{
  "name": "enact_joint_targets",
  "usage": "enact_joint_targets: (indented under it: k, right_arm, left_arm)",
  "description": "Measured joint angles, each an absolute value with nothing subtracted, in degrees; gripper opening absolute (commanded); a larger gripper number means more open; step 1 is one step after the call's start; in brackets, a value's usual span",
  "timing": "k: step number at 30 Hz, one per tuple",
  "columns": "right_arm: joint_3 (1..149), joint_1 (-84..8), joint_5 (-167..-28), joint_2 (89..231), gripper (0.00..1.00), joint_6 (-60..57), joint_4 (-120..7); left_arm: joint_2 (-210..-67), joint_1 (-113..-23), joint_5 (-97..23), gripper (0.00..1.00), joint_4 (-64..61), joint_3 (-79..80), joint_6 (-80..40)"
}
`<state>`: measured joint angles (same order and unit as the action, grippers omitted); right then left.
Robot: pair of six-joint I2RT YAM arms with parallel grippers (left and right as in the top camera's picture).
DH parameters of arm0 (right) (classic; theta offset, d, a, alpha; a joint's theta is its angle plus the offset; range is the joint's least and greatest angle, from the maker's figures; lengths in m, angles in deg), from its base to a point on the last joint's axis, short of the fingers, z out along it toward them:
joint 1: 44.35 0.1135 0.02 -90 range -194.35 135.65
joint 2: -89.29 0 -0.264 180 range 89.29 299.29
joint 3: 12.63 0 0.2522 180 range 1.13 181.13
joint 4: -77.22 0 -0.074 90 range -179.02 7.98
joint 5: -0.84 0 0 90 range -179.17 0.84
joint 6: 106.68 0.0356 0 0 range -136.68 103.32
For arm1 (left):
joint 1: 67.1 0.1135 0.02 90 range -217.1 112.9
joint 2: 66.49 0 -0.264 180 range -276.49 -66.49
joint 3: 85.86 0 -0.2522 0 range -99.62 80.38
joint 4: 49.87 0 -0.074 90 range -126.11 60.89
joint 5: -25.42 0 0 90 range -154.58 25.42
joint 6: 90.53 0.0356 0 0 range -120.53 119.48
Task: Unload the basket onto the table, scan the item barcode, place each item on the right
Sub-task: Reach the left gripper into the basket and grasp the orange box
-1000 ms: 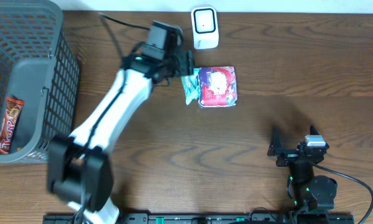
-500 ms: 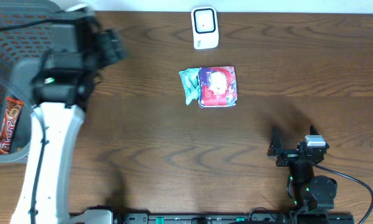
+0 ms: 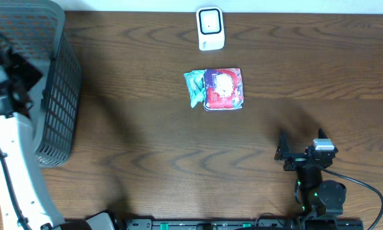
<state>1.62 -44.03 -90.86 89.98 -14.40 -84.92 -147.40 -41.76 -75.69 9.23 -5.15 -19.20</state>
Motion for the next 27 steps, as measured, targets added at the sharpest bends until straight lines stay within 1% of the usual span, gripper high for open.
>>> enact_joint_targets:
  k: [3, 7, 11, 14, 23, 27]
  right_arm:
    - [1.6, -44.0, -90.9, 90.0, 0.99, -14.4, -84.9]
    - [1.6, -44.0, -90.9, 90.0, 0.99, -14.4, -84.9]
    - [1.6, -44.0, -90.9, 90.0, 0.99, -14.4, -84.9]
    - [1.6, -44.0, -90.9, 90.0, 0.99, -14.4, -84.9]
    - [1.6, -44.0, -90.9, 90.0, 0.99, -14.4, -84.9]
    - [1.6, -44.0, -90.9, 90.0, 0.99, -14.4, -84.9]
  left_arm:
    - [-148.0, -37.7, -76.1, 0.79, 10.7, -5.2, -20.2]
    - [-149.9, -34.9, -76.6, 0.79, 12.5, -5.2, -21.2]
    - [-153.4, -34.5, -76.7, 0.80, 14.7, -5.1, -21.5]
    - [-157.0, -34.5, -76.8, 0.82, 17.1, -5.1, -22.1]
    - [-169.0, -32.4, -79.3, 0.88, 24.6, -5.1, -31.9]
    - [-172.8, -31.2, -79.8, 0.89, 26.1, -5.1, -33.7]
